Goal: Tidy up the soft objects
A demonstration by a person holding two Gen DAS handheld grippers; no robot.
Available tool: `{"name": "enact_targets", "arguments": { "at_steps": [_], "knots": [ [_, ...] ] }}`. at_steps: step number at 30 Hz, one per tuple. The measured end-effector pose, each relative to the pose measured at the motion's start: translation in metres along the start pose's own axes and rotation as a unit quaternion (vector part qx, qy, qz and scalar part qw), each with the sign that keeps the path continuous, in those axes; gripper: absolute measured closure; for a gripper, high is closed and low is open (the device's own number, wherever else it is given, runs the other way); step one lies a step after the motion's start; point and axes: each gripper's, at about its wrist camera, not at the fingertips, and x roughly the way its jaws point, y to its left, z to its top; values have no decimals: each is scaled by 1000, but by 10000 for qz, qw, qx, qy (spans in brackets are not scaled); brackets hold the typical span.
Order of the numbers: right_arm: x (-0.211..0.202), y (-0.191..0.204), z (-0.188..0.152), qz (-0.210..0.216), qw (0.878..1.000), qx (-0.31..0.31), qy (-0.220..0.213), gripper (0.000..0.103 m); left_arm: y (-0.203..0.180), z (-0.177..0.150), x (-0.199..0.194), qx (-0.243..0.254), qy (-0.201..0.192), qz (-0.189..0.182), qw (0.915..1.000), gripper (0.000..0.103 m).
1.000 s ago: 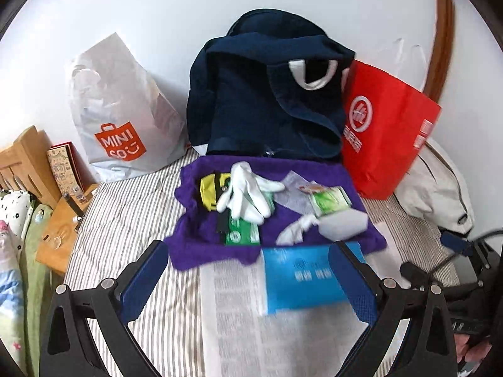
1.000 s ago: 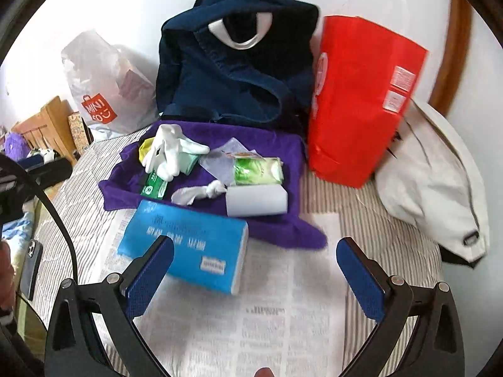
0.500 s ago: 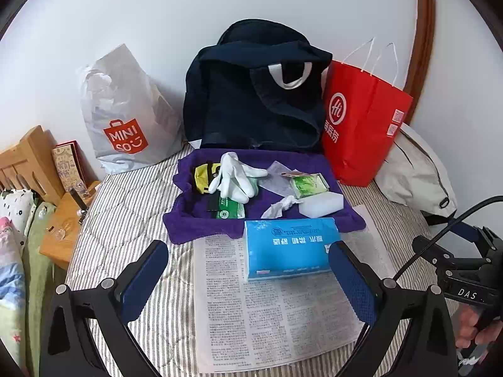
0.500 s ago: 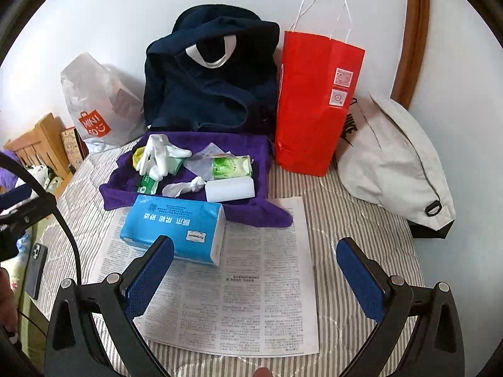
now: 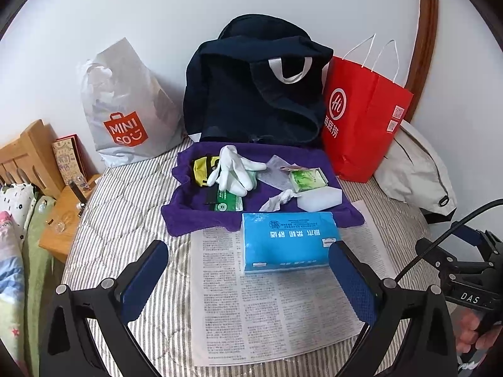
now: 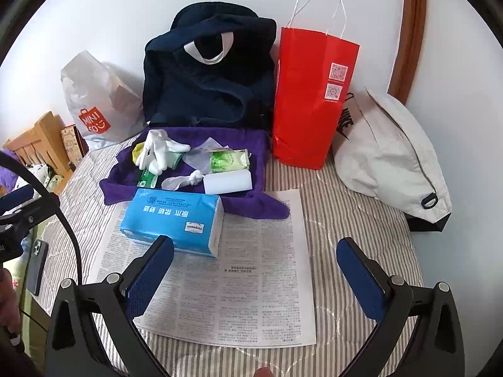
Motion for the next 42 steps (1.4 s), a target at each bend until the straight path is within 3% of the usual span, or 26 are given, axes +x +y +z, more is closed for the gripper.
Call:
{"name": "enact_targets", "arguments": {
  "at_steps": [42],
  "knots": [
    [-22,4,-2,23,9999,28,-96,1,2,-2,-6,20,7,34,10000,0]
  ]
}}
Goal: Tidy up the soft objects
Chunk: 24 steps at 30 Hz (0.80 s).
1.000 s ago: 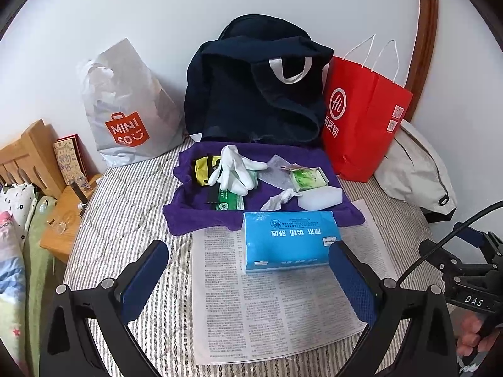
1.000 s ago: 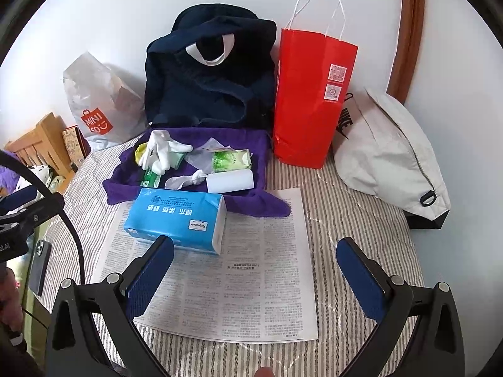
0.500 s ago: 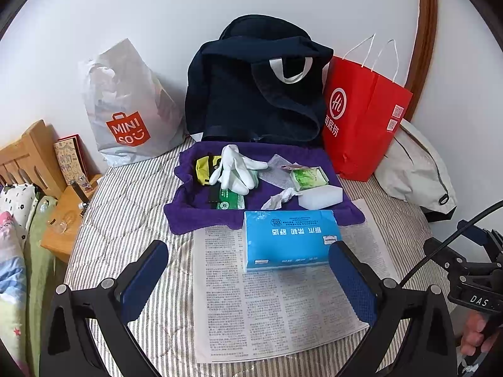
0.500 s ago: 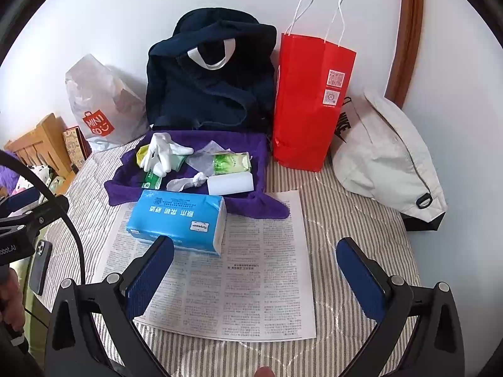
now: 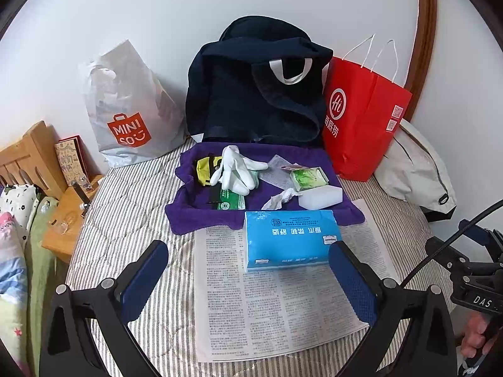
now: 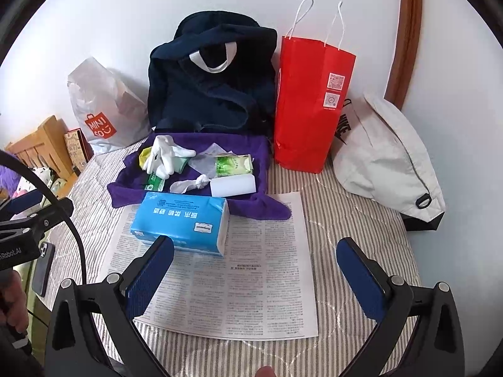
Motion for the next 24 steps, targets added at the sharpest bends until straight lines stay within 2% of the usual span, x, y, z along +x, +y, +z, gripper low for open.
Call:
{"name": "enact_targets", "arguments": {
  "at_steps": [24],
  "knots": [
    [-2,3,-1,12,10000,-46,25,1,3,-1,-4,-1,-12,35,10000,0]
  ]
}}
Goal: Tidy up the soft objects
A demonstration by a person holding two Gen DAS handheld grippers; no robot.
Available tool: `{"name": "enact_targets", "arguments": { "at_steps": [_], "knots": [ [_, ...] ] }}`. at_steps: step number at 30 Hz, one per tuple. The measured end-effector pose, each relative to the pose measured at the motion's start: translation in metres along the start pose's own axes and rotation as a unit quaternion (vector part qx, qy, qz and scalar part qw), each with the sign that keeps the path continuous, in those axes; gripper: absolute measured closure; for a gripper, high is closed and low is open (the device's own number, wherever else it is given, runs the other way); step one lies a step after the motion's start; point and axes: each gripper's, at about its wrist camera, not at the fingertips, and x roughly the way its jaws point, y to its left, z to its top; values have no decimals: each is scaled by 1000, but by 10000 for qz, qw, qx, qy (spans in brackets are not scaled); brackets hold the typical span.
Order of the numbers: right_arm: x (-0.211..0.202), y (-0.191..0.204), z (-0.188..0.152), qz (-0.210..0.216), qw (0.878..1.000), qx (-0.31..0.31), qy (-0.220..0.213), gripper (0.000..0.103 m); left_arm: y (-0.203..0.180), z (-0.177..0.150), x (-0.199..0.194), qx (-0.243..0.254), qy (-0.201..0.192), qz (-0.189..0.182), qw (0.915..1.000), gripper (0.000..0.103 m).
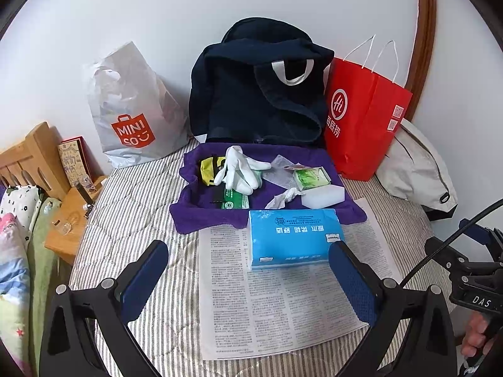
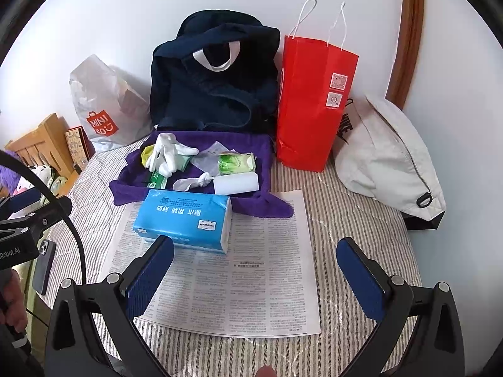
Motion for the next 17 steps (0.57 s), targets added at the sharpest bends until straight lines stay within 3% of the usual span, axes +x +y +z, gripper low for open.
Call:
{"name": "enact_targets", "arguments": {
  "at_steps": [17],
  "knots": [
    [4,-2,0,-64,10000,54,41,1,3,0,3,38,-56,-30,10000,0]
  ]
}}
